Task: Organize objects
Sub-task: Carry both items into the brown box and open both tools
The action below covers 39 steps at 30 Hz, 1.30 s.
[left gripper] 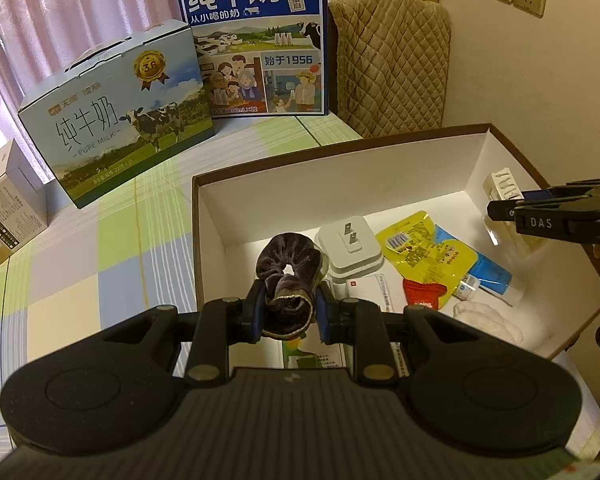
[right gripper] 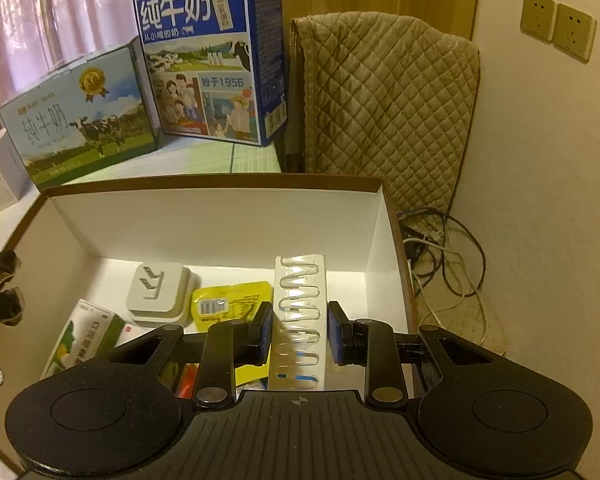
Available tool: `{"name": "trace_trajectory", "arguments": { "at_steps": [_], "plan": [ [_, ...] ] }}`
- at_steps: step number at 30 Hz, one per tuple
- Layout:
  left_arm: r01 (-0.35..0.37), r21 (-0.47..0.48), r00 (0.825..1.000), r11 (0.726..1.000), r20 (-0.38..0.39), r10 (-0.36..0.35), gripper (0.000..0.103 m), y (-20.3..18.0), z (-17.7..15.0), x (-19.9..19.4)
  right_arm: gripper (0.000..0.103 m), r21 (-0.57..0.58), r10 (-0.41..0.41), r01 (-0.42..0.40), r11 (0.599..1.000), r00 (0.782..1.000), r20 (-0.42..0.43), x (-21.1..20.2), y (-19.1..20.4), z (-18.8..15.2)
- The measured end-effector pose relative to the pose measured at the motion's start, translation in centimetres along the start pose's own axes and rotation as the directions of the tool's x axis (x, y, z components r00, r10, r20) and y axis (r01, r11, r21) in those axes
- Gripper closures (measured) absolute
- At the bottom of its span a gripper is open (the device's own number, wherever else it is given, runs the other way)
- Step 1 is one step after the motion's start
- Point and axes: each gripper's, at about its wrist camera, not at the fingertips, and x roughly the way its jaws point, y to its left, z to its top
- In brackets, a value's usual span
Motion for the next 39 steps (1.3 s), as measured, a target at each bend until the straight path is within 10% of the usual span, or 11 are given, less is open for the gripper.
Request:
{"name": "trace_trajectory", "arguments": {
  "at_steps": [13, 39],
  "plan": [
    [-0.006, 0.003, 1.000, 1.000, -0.013, 0.006, 0.081, 0.1, 0.0, 1.2, 0.068, 0.052, 0.052, -0.058, 0.997, 0.994, 0.095, -1.7, -0.7, 0.5],
    [-0.038, -0.002, 0.999, 0.999, -0.016, 0.038, 0.073, -0.4, 1.5, 3.7, 0.065, 0.038, 0.106, -0.105, 0.994, 0.994, -0.040, -3.1, 0.1, -2.4]
  ]
}}
